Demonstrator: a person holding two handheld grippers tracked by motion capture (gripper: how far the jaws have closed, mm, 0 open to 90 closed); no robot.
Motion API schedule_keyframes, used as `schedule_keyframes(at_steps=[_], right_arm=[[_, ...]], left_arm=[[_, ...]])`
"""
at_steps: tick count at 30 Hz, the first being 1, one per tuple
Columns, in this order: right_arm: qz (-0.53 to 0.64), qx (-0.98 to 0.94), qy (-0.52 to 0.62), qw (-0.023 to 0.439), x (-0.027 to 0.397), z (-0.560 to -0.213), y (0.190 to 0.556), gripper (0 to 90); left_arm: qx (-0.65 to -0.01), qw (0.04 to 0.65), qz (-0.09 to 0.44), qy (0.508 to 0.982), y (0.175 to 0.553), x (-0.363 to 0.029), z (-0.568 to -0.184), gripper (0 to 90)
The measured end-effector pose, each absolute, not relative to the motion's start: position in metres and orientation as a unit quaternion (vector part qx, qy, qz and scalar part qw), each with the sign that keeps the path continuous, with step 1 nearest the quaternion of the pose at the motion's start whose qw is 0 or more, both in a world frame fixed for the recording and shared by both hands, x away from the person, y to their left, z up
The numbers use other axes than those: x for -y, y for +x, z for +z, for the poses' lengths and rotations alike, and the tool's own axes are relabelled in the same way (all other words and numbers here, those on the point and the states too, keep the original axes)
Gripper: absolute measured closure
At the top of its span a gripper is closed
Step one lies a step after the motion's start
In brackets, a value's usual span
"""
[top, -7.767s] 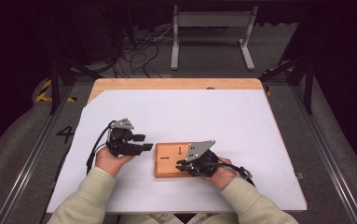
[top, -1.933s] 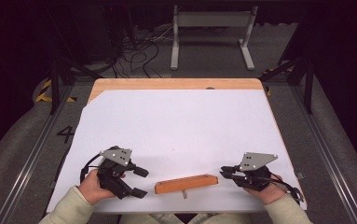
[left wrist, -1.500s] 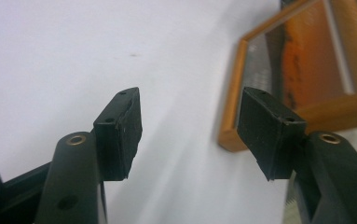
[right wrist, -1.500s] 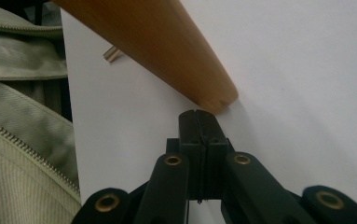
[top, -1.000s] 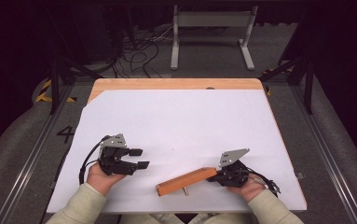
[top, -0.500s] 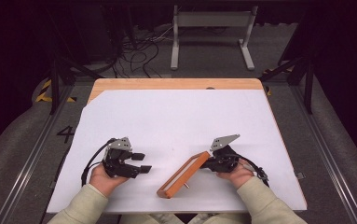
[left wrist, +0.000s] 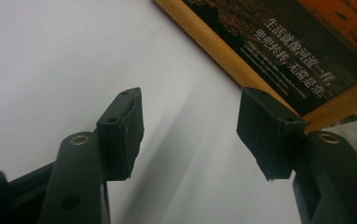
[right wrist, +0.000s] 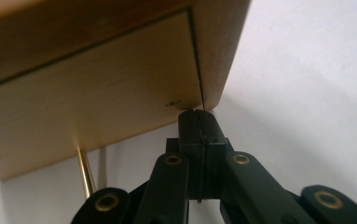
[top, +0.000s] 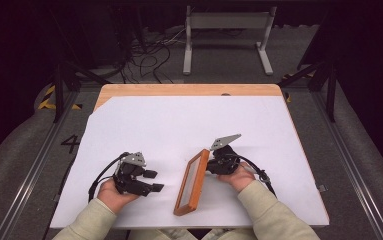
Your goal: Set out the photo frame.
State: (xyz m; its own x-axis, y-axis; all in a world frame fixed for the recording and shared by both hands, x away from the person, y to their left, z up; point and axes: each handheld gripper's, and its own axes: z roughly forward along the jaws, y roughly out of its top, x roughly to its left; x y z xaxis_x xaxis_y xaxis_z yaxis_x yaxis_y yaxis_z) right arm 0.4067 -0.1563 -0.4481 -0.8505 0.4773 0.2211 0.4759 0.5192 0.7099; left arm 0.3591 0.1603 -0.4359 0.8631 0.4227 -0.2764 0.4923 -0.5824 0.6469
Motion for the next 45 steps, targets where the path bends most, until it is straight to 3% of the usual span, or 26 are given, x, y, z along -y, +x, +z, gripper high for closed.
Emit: schedule_keyframes(at_steps=[8,12,18,34,45], right_arm=[[0.418,-0.866,0.276,0.010,0.148,-0.448,0.412,90.0],[0.416,-0.865,0.278,0.038,0.161,-0.436,0.406,90.0],[0.420,-0.860,0.283,0.059,0.186,-0.426,0.393,90.0],[0.438,-0.846,0.298,0.063,0.225,-0.417,0.365,90.0],[0.442,-0.844,0.299,0.061,0.230,-0.416,0.358,90.0]], left_arm=[[-0.236,0.369,-0.071,0.896,0.356,-0.158,-0.436,59.9],[-0.199,0.365,-0.082,0.906,0.350,-0.153,-0.435,74.7],[-0.152,0.348,-0.102,0.920,0.342,-0.141,-0.436,88.4],[-0.088,0.281,-0.155,0.943,0.333,-0.112,-0.451,89.6],[-0.077,0.284,-0.165,0.941,0.333,-0.099,-0.453,89.6]])
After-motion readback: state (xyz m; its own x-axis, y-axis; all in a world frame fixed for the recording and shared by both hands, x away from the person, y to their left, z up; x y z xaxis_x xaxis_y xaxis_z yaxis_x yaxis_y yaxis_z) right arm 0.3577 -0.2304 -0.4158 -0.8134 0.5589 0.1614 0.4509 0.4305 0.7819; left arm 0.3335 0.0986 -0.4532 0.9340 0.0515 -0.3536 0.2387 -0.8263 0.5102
